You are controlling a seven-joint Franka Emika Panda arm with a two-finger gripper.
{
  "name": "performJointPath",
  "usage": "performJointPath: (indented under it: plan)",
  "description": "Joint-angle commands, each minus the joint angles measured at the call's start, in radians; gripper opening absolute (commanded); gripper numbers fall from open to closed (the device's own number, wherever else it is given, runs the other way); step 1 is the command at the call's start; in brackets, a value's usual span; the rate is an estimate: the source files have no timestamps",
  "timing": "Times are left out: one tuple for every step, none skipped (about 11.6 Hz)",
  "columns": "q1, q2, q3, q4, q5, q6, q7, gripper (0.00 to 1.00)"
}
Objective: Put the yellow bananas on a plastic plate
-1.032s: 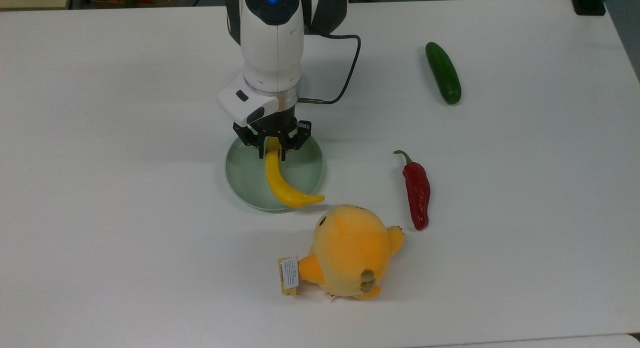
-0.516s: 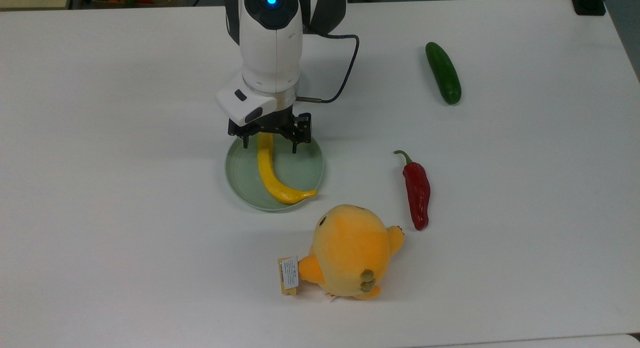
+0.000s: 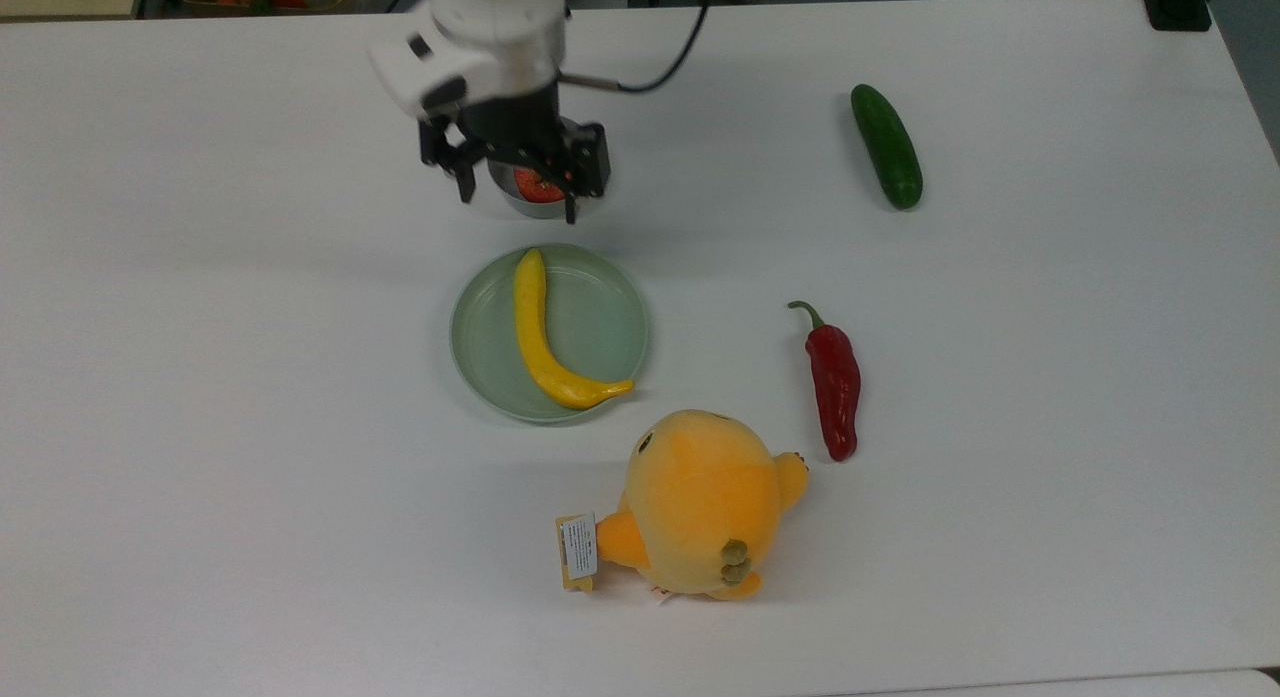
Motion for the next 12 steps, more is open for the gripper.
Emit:
performJointPath:
  plan:
    - [0.048, -0.134, -0.085, -0.057, 0.069, -0.064, 0.005, 1.0]
    - [0.076, -0.152, -0.107, -0.08, 0.072, -0.069, 0.007, 1.0]
    - [0.087, -0.163, -0.109, -0.099, 0.07, -0.061, 0.007, 1.0]
    - [0.103, -0.169, -0.11, -0.12, 0.07, -0.055, 0.005, 1.0]
    - [0.114, -0.174, -0.112, -0.14, 0.07, -0.052, 0.004, 1.0]
    - [0.12, -0.18, -0.112, -0.157, 0.07, -0.052, 0.004, 1.0]
    - [0.146, -0.183, -0.125, -0.162, 0.07, -0.052, 0.004, 1.0]
    - [0.18, -0.188, -0.16, -0.165, 0.07, -0.054, 0.002, 1.0]
    - [0.2, -0.186, -0.18, -0.165, 0.07, -0.054, 0.001, 1.0]
    - [0.2, -0.186, -0.184, -0.165, 0.07, -0.054, -0.002, 1.0]
    - [0.199, -0.183, -0.182, -0.165, 0.072, -0.054, -0.002, 1.0]
    - [0.199, -0.183, -0.182, -0.165, 0.072, -0.054, 0.001, 1.0]
